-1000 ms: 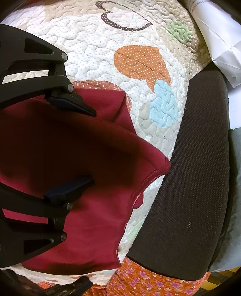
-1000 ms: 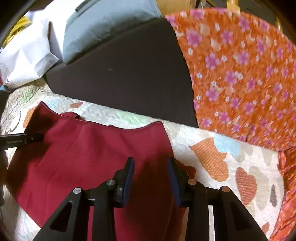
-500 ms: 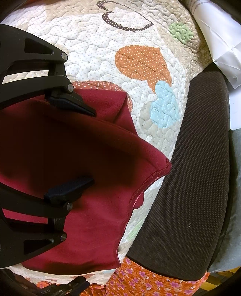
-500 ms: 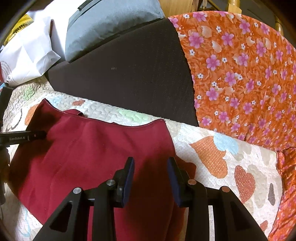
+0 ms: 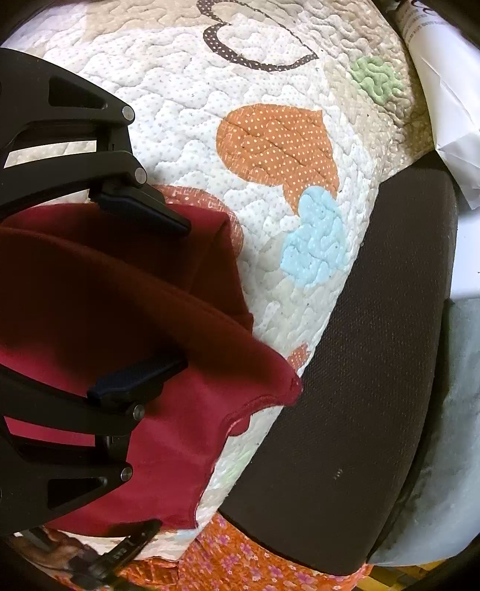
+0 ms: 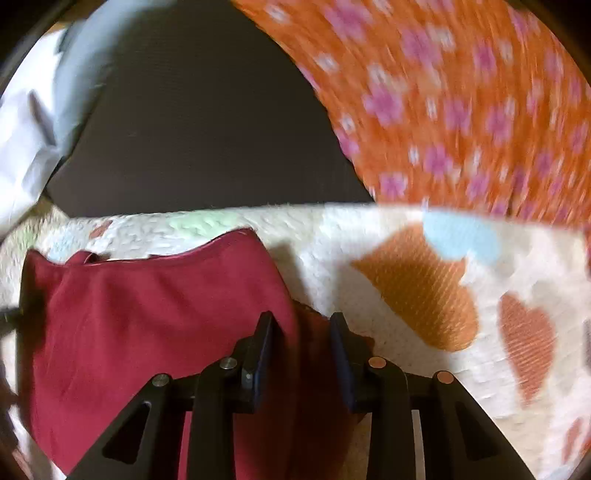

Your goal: Fold small clothes

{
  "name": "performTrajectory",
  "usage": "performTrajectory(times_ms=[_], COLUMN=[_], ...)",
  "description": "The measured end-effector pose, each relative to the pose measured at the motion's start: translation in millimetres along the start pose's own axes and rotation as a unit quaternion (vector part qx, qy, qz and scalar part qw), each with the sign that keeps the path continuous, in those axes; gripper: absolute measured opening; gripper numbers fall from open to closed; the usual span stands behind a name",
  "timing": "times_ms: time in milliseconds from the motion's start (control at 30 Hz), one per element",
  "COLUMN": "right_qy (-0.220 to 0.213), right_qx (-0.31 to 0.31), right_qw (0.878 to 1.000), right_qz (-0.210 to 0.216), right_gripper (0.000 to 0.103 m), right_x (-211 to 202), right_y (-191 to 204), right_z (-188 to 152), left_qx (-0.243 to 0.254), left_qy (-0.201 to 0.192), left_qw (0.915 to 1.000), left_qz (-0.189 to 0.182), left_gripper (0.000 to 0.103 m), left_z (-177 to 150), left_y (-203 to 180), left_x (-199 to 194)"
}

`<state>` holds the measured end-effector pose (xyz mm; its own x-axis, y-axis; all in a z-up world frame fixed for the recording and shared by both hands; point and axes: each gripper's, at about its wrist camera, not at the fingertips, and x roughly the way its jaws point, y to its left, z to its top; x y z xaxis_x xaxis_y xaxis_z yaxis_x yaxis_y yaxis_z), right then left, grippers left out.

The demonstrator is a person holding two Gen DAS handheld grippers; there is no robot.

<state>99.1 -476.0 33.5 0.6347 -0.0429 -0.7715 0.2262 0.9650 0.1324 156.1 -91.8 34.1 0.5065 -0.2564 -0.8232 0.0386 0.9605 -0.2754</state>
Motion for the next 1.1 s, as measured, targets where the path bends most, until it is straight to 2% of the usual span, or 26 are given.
performTrajectory(times_ms=[133,233,300,400,467,567,633,800,933,1033,1100], right_qy=[-0.029,-0.052,-0.035,-0.009,-0.006,-0.026,-0.035,-0.015,-0.002,0.007,-0.001], right_qx=[-0.010,-0.037,-0.065,-0.088,-0.083,-0.058,-0.071,-0.081,-0.094,-0.108,-0.118], right_qw=[1.000,0.998,0.997,0.996,0.996,0.997,0.995,0.989,0.982,0.976,0.975], right_qz=[-0.001,0.028,0.025,-0.013,-0.014,0.038,0.063,0.125,0.161,0.189,0.190], right_gripper=[0.030,0.030,0.030,0.031,0.032,0.032,0.034,0.034,0.034,0.034,0.033], right_x=[-33.8,-56.5,-52.4,-32.1,-41.3,-68.9,-80.7,-72.9,-51.5,-35.6,-27.1], right_y=[9.2,19.3,30.0,35.9,38.1,46.9,66.6,114.4,153.7,187.3,209.5], right_z=[-5.6,-19.6,-33.2,-43.1,-39.5,-31.4,-29.5,-32.8,-32.6,-26.8,-19.8], left_qx=[-0.008,-0.028,-0.037,-0.046,-0.063,-0.064,-0.066,-0.079,-0.054,-0.043,-0.057], left_qy=[-0.002,-0.021,-0.013,0.010,0.020,0.028,0.017,0.002,0.010,0.012,0.011], left_qw=[1.0000,0.9991,0.9991,0.9984,0.9975,0.9972,0.9975,0.9966,0.9984,0.9989,0.9982], left_qz=[-0.001,0.023,0.016,0.032,0.027,0.024,0.016,-0.021,-0.010,0.016,0.013], left_gripper=[0.067,0.067,0.067,0.067,0.067,0.067,0.067,0.067,0.067,0.067,0.067], left_z=[2.8,8.3,9.3,5.7,-3.8,-12.8,-17.0,-41.4,-67.6,-70.0,-66.4], left_y=[4.8,18.1,26.6,39.4,47.9,53.9,55.4,50.2,40.9,40.5,52.2], left_x=[-5.2,-18.9,-19.9,-16.3,-22.6,-44.5,-63.2,-102.6,-103.1,-91.8,-82.5])
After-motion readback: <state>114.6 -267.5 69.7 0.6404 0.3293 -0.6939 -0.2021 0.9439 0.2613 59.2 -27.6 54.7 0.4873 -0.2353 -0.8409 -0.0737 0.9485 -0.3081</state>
